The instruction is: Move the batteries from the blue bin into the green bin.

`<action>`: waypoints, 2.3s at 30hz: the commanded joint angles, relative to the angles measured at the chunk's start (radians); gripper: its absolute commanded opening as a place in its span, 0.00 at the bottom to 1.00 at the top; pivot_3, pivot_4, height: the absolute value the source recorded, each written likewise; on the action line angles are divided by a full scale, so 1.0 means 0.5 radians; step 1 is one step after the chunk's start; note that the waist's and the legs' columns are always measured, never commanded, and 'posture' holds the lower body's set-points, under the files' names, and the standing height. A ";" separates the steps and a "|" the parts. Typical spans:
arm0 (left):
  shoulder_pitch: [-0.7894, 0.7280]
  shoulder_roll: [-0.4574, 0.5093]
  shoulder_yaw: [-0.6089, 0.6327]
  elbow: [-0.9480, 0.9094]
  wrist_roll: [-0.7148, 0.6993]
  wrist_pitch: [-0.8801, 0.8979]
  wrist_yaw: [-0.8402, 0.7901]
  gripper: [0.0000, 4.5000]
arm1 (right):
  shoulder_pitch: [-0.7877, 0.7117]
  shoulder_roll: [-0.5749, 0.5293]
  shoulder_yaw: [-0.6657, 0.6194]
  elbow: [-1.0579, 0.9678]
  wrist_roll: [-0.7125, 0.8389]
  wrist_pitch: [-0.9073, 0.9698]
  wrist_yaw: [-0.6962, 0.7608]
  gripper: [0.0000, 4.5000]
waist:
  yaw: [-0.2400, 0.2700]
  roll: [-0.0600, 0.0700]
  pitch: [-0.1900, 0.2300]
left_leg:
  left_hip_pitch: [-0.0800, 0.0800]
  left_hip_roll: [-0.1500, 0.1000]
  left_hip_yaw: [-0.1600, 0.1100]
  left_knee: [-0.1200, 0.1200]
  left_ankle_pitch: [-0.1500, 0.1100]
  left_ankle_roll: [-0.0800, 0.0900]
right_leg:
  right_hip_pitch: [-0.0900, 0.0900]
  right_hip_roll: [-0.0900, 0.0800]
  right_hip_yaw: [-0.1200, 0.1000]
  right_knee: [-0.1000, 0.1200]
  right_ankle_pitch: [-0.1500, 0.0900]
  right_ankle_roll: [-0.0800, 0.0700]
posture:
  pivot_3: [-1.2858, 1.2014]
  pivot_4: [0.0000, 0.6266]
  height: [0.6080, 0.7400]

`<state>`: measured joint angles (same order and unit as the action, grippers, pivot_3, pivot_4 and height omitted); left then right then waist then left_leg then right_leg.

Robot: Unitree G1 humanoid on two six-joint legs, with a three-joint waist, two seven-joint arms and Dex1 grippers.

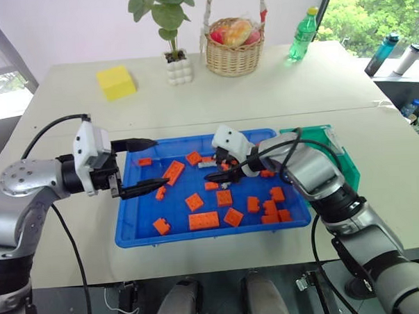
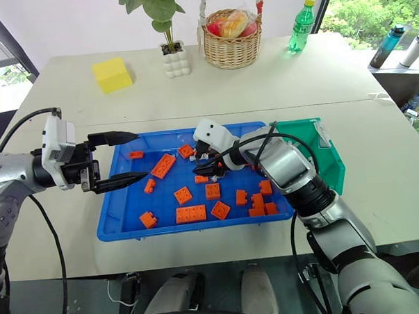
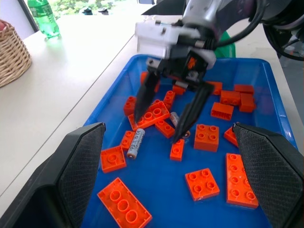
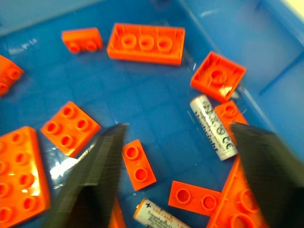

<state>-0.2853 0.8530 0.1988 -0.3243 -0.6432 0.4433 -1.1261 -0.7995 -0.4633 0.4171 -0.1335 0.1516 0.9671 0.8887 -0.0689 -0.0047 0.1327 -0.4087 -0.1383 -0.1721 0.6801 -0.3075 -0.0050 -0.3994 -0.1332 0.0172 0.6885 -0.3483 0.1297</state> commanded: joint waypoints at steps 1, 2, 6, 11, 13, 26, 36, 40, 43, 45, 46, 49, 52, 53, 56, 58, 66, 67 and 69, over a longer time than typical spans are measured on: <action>-0.019 0.008 0.039 -0.017 0.005 -0.051 0.004 1.00 | -0.060 -0.001 -0.050 -0.035 0.031 0.006 -0.009 0.95 | 0.001 0.000 0.000 | 0.000 0.000 0.000 0.000 0.000 0.000 | 0.000 0.000 0.000 0.000 0.000 0.000 | 0.52 0.24 0.98; -0.026 0.004 0.033 -0.010 0.010 -0.055 0.003 1.00 | -0.064 0.004 -0.042 0.001 0.022 -0.015 -0.018 0.95 | 0.001 0.000 0.000 | 0.000 0.000 0.000 0.000 0.000 0.000 | 0.000 0.000 0.000 0.000 0.000 0.000 | 0.52 0.24 0.98; -0.062 -0.004 0.011 0.014 0.019 -0.068 0.003 1.00 | -0.077 0.040 -0.003 0.153 -0.013 -0.111 -0.040 0.95 | 0.001 0.000 0.000 | 0.000 0.000 0.000 0.000 0.000 0.000 | 0.001 0.000 0.000 0.000 0.000 0.000 | 0.52 0.24 0.98; -0.084 -0.002 0.007 0.034 0.027 -0.082 -0.005 1.00 | -0.114 0.105 0.018 0.388 -0.062 -0.231 -0.056 0.95 | -0.003 0.000 0.000 | 0.000 0.000 0.000 0.001 0.000 0.000 | 0.000 0.000 0.000 0.000 0.000 0.000 | 0.52 0.24 0.98; -0.081 -0.001 0.013 0.031 0.028 -0.083 -0.005 1.00 | -0.127 0.123 0.028 0.470 -0.080 -0.271 -0.048 0.95 | -0.003 0.000 0.000 | 0.000 0.000 0.000 0.002 0.000 0.000 | -0.001 0.000 0.000 0.001 0.000 0.000 | 0.52 0.24 0.98; -0.039 -0.006 0.039 0.001 0.036 -0.091 0.015 1.00 | -0.065 0.138 0.085 0.379 -0.123 -0.285 0.024 0.17 | -0.002 0.000 0.000 | 0.000 0.000 0.000 0.001 0.000 0.000 | -0.001 0.000 0.000 0.001 0.000 0.000 | 0.52 0.24 0.98; -0.075 -0.016 0.016 0.031 0.044 -0.115 0.025 1.00 | -0.074 0.161 0.109 0.367 -0.174 -0.308 0.011 0.17 | -0.003 0.000 0.000 | 0.000 0.000 0.000 0.002 0.000 0.000 | -0.001 0.000 0.000 0.001 0.000 0.000 | 0.52 0.24 0.98; -0.078 -0.015 0.015 0.036 0.046 -0.117 0.022 1.00 | -0.076 0.182 0.108 0.332 -0.165 -0.261 0.007 0.17 | -0.002 0.000 0.000 | 0.000 0.000 0.000 0.001 0.000 0.000 | -0.001 0.000 0.000 0.001 0.000 0.000 | 0.52 0.24 0.98; -0.082 -0.016 0.011 0.038 0.048 -0.118 0.023 1.00 | -0.049 0.200 0.135 0.351 -0.179 -0.268 0.001 0.17 | -0.002 0.000 0.000 | 0.000 -0.001 0.000 0.001 0.000 0.000 | -0.001 0.000 0.000 0.001 0.000 0.000 | 0.52 0.24 0.98; -0.088 -0.017 0.007 0.043 0.051 -0.120 0.022 1.00 | -0.032 0.218 0.160 0.416 -0.203 -0.297 -0.017 0.17 | -0.002 0.000 0.000 | 0.000 0.000 0.000 0.001 0.000 0.000 | -0.001 0.000 0.000 0.001 0.000 0.000 | 0.52 0.24 0.98; -0.093 -0.017 0.006 0.046 0.052 -0.120 0.022 1.00 | -0.027 0.224 0.170 0.451 -0.218 -0.321 -0.026 0.17 | -0.003 0.000 0.000 | 0.000 0.000 0.000 0.001 0.000 0.000 | -0.001 0.000 0.000 0.001 0.000 0.000 | 0.52 0.24 0.98; -0.102 -0.017 0.002 0.050 0.055 -0.120 0.021 1.00 | -0.022 0.244 0.167 0.518 -0.226 -0.346 -0.030 0.17 | -0.003 0.000 0.000 | 0.000 0.000 0.000 0.001 0.000 0.000 | 0.000 0.000 0.000 0.001 0.000 0.000 | 0.52 0.24 0.98; -0.110 -0.016 0.001 0.055 0.056 -0.119 0.020 1.00 | -0.023 0.245 0.175 0.546 -0.241 -0.370 -0.021 0.17 | -0.003 -0.001 0.000 | 0.001 0.000 0.000 0.001 0.000 0.000 | 0.000 0.000 0.000 0.001 0.000 0.000 | 0.52 0.24 0.98; -0.112 -0.015 0.001 0.056 0.056 -0.119 0.020 1.00 | -0.021 0.244 0.178 0.550 -0.245 -0.376 -0.019 0.17 | -0.003 -0.001 0.000 | 0.001 0.000 0.000 0.001 0.000 0.000 | 0.000 0.000 0.000 0.001 0.000 0.000 | 0.52 0.24 0.98; -0.122 -0.014 -0.001 0.066 0.059 -0.121 0.019 1.00 | -0.019 0.245 0.200 0.562 -0.267 -0.404 -0.018 0.17 | -0.003 -0.001 0.000 | 0.001 0.000 0.000 0.001 0.000 0.000 | 0.000 0.000 0.000 0.001 0.000 0.000 | 0.52 0.24 0.98; -0.128 -0.014 -0.003 0.071 0.059 -0.123 0.019 1.00 | -0.015 0.247 0.213 0.569 -0.282 -0.423 -0.018 0.17 | -0.004 -0.001 0.000 | 0.001 0.000 0.000 0.001 0.000 0.000 | 0.000 0.000 0.000 0.001 0.000 0.000 | 0.52 0.24 0.98; -0.161 -0.017 -0.019 0.104 0.070 -0.133 0.013 1.00 | 0.001 0.246 0.232 0.540 -0.314 -0.429 0.015 0.00 | -0.003 -0.003 -0.002 | 0.003 0.000 -0.001 0.001 0.000 0.000 | 0.002 0.000 0.000 0.004 0.000 0.000 | 0.52 0.24 0.98; -0.165 -0.018 -0.020 0.108 0.073 -0.134 0.011 1.00 | 0.001 0.244 0.232 0.536 -0.317 -0.431 0.019 0.00 | -0.003 -0.003 -0.002 | 0.003 0.000 -0.001 0.001 0.000 0.000 | 0.002 0.000 0.000 0.004 0.000 0.000 | 0.52 0.24 0.98; -0.169 -0.019 -0.022 0.112 0.077 -0.135 0.008 1.00 | -0.002 0.241 0.225 0.520 -0.317 -0.424 0.021 0.00 | -0.004 -0.003 -0.002 | 0.003 0.000 -0.001 0.001 0.000 0.000 | 0.002 0.000 0.000 0.004 0.000 0.000 | 0.52 0.24 0.98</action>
<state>-0.3528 0.8408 0.1776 -0.2600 -0.6066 0.3978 -1.1186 -0.8226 -0.3385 0.5022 0.1187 0.0099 0.7362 0.8952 -0.0706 -0.0060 0.1318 -0.4071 -0.1385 -0.1725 0.6808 -0.3075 -0.0050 -0.3983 -0.1331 0.0171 0.6906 -0.3483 0.1297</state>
